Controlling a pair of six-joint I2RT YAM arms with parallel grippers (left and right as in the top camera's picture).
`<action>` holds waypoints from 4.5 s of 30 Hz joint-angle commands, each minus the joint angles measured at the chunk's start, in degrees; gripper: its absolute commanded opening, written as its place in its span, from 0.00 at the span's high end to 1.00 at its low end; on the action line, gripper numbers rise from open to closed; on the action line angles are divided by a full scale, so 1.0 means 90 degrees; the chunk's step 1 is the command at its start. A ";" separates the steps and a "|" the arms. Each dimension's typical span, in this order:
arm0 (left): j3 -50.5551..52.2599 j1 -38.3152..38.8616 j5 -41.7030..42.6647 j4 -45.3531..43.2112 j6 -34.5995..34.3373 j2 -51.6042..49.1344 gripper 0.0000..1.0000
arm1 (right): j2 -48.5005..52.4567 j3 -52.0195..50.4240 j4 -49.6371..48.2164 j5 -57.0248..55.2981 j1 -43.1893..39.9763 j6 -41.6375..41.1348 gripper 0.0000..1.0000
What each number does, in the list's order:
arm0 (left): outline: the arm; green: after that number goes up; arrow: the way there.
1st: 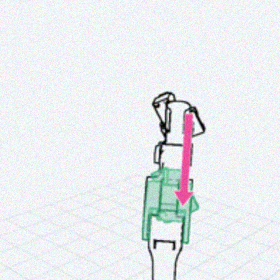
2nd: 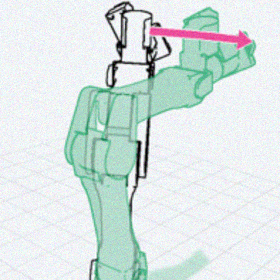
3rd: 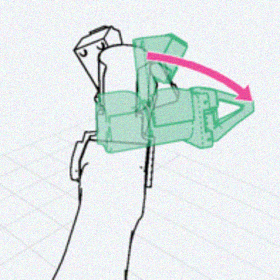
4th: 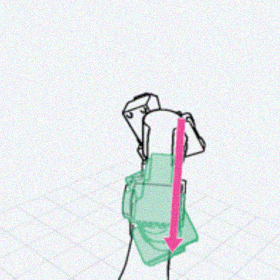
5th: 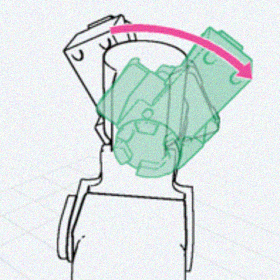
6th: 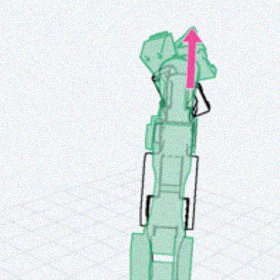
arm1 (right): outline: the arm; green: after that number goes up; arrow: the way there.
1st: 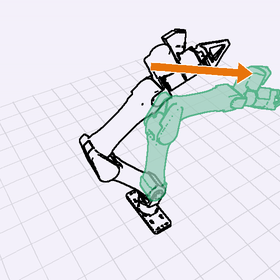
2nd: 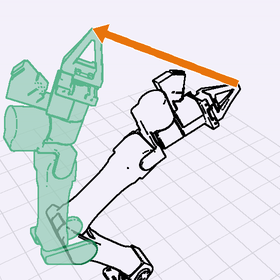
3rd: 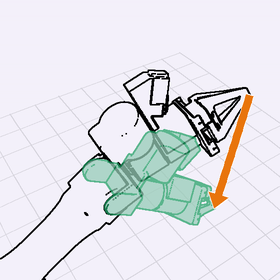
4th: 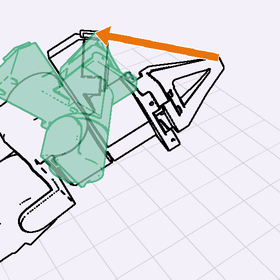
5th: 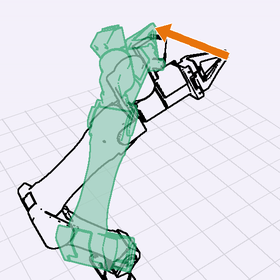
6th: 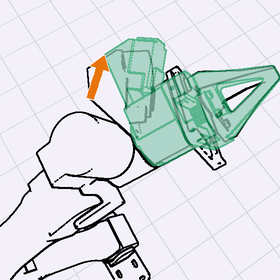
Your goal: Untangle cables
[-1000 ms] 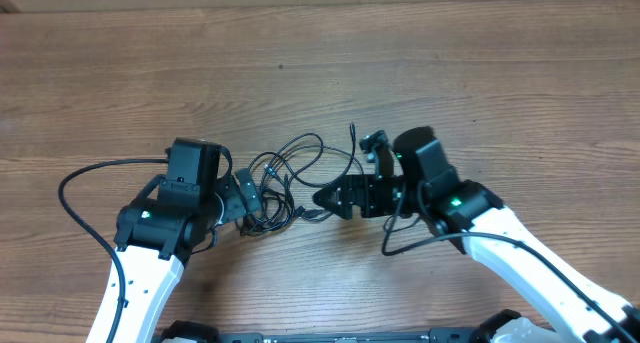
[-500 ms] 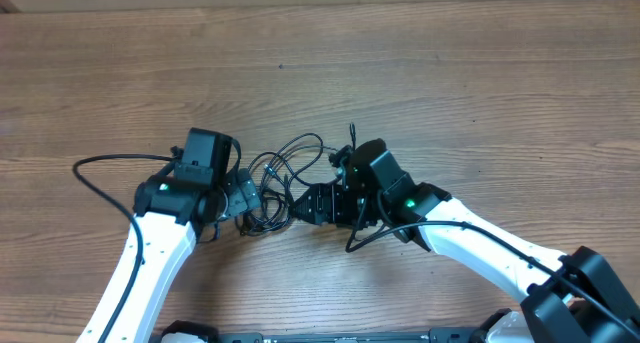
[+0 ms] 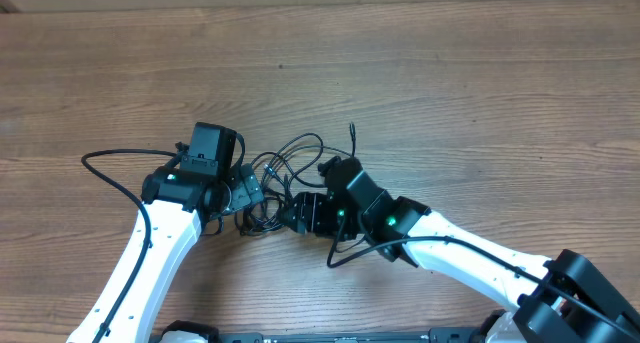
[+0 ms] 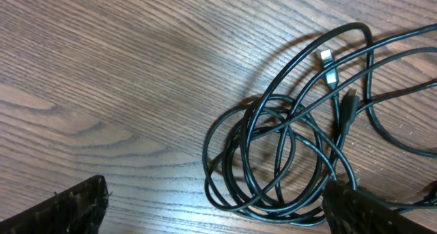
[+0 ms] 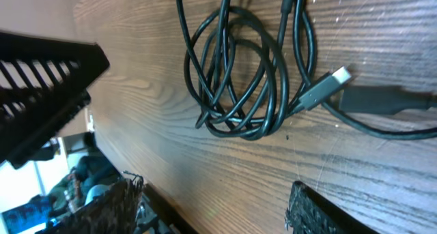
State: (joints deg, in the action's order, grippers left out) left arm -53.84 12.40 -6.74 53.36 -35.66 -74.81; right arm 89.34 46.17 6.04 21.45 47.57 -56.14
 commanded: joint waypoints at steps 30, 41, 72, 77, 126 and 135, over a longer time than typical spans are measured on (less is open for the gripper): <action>-0.0070 0.0041 -0.0124 -0.0138 -0.0063 -0.0022 0.00 | 0.1154 0.0080 -0.1047 -0.1001 0.0389 -0.0651 0.31; -0.0070 0.0041 -0.0126 -0.0039 -0.0061 -0.0022 0.00 | 0.1469 0.0080 -0.1341 -0.0998 0.0430 -0.0984 0.59; -0.0070 0.0041 0.0379 0.0243 -0.0007 -0.0022 0.19 | 0.1469 0.0080 -0.1593 -0.0840 0.0306 -0.0925 0.96; -0.0070 0.0041 0.0376 0.0250 -0.0012 -0.0022 0.06 | 0.1469 0.0080 -0.1396 -0.0823 0.0296 -0.0928 0.59; -0.0070 0.0041 0.0376 -0.0107 -0.0012 -0.0022 0.01 | 0.1603 0.0080 -0.1715 -0.2288 0.1054 -0.1287 0.82; -0.0070 0.0041 0.0376 -0.0102 -0.0012 -0.0022 0.00 | 0.1809 0.0080 -0.1853 -0.2302 0.1054 -0.1290 0.80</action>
State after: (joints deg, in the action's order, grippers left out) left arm -53.84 12.40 -3.64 52.51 -35.88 -74.81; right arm 104.20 46.17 -9.72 1.19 56.77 -67.81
